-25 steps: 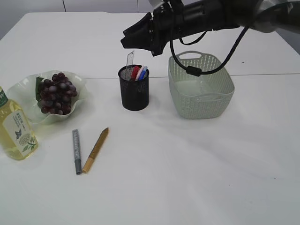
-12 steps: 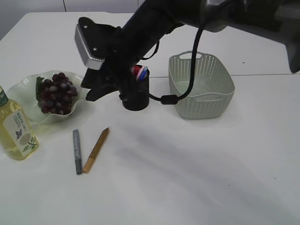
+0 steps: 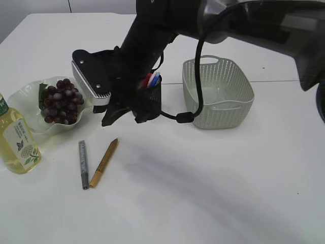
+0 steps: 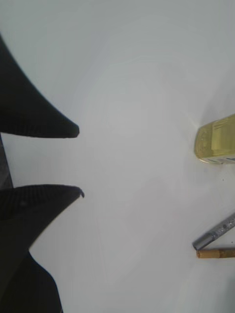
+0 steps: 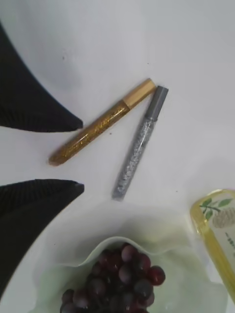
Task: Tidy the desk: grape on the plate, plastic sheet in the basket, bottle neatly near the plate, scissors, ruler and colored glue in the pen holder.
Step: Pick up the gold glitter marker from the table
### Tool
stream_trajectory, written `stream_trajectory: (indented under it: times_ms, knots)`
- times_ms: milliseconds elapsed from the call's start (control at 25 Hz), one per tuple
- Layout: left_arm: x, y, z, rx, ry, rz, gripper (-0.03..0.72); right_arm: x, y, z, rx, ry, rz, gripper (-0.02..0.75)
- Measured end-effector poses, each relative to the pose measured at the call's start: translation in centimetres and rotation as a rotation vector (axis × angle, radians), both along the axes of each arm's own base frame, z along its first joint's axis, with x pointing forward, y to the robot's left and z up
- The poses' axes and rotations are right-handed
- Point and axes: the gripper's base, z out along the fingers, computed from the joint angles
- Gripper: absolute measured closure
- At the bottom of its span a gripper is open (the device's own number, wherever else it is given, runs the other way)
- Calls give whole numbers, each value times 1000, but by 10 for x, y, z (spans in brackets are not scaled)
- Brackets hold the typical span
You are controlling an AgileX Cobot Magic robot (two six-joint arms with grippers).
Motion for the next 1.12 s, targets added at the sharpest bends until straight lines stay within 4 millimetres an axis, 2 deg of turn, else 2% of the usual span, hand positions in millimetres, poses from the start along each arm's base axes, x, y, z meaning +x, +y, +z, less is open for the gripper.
stream_trajectory:
  times_ms: [280, 480, 720, 960, 1120]
  knots:
    - [0, -4, 0, -40, -1, -12, 447, -13, 24, -37, -77, 6, 123, 494]
    - [0, -6, 1, -64, -1, -18, 447, -17, 36, -53, -87, -5, 157, 494]
    - [0, -6, 0, -69, 1, -20, 447, -18, 38, -64, -106, 12, 166, 494]
    - [-1, -7, 0, -72, 10, -22, 447, -17, 35, -86, -172, 40, 186, 494]
    - [-1, -7, 0, -75, 11, -22, 447, -13, 36, -91, -170, 16, 175, 451]
